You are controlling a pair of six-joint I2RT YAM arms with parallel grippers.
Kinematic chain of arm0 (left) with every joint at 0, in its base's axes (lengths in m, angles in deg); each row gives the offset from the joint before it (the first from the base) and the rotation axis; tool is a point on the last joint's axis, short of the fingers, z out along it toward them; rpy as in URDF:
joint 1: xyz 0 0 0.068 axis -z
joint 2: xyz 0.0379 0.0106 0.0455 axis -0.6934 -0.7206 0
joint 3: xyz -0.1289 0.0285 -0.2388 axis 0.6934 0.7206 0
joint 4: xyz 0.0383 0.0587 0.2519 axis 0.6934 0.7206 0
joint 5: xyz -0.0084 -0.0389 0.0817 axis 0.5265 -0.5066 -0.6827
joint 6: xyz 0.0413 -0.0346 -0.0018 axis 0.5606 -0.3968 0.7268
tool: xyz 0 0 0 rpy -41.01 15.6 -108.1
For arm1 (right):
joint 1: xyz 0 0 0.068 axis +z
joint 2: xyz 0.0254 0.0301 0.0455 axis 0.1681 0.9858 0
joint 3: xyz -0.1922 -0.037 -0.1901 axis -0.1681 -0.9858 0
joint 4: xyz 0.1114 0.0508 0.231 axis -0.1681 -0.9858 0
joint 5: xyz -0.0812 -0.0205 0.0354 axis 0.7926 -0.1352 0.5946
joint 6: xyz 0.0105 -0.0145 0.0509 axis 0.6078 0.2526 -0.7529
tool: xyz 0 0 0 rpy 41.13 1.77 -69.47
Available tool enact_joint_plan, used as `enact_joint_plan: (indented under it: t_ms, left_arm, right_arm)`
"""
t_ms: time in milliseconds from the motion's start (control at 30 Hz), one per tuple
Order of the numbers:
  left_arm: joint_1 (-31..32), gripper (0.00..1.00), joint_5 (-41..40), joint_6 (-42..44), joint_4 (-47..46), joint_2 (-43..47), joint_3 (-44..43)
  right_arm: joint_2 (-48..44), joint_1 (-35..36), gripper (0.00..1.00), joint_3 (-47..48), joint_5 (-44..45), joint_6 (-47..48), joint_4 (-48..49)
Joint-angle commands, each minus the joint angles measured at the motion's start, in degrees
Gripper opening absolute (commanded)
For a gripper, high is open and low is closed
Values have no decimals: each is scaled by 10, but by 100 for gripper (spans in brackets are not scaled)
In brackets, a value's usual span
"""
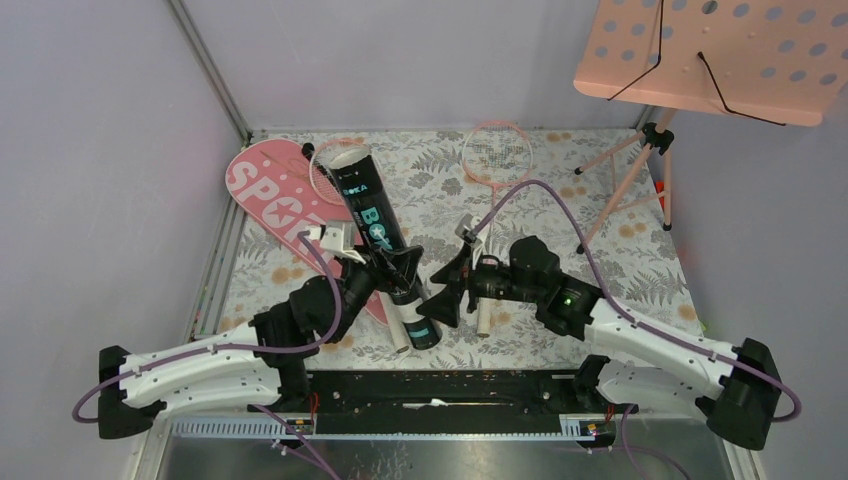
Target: Pack up the badminton gear
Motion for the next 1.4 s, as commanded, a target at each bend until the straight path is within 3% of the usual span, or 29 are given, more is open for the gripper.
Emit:
enact_joint_plan:
  t_ms: [0,167,233,300,400,467,500,533,567,767,900,1033,1167,1267,1367]
  left_arm:
    - [1,20,-14,-41,-111,-20,5]
    - [1,21,-7,-71,-136,-36,11]
    - [1,23,-1,-73,-146,-37,15]
    - [1,25,-2,-74,-147,-39,17]
    - [1,31,-4,-67,-134,-40,13]
    - [1,50,3,-57,-115,-35,10]
    - [1,68,7,-50,-107,-32,9]
    - [1,93,12,-46,-98,-28,8]
    - [1,98,18,-44,-89,-24,8]
    - [1,99,21,-25,34,7,-5]
    - [1,99,-10,-29,94,36,12]
    - [-1,99,-91,-74,171,39,28]
    - [-20,99,-154,-177,278,23,24]
    - [-77,99,-113,-186,282,15,41]
    - [-185,99,-12,-198,268,2,65]
  right_arm:
    - [38,24,100,-4,-36,-14,137]
    - [91,41,99,1,1,-4,169]
    - [109,46,95,7,18,3,165]
    - [116,48,86,8,32,-2,169]
    - [111,48,59,-2,69,-23,187]
    - [94,48,48,-20,99,-45,198]
    - [84,48,46,-29,120,-53,196]
    - [75,48,44,-37,150,-62,188]
    - [62,47,44,-42,179,-67,168]
    - [9,11,38,-22,393,-86,-84]
    - [-12,-107,38,-40,392,-122,-217]
    - [-8,-195,40,-60,436,-127,-282]
    - [36,-276,43,-61,433,-121,-294]
    - [88,-299,49,-44,441,-119,-297]
    - [141,-305,60,-10,466,-122,-317]
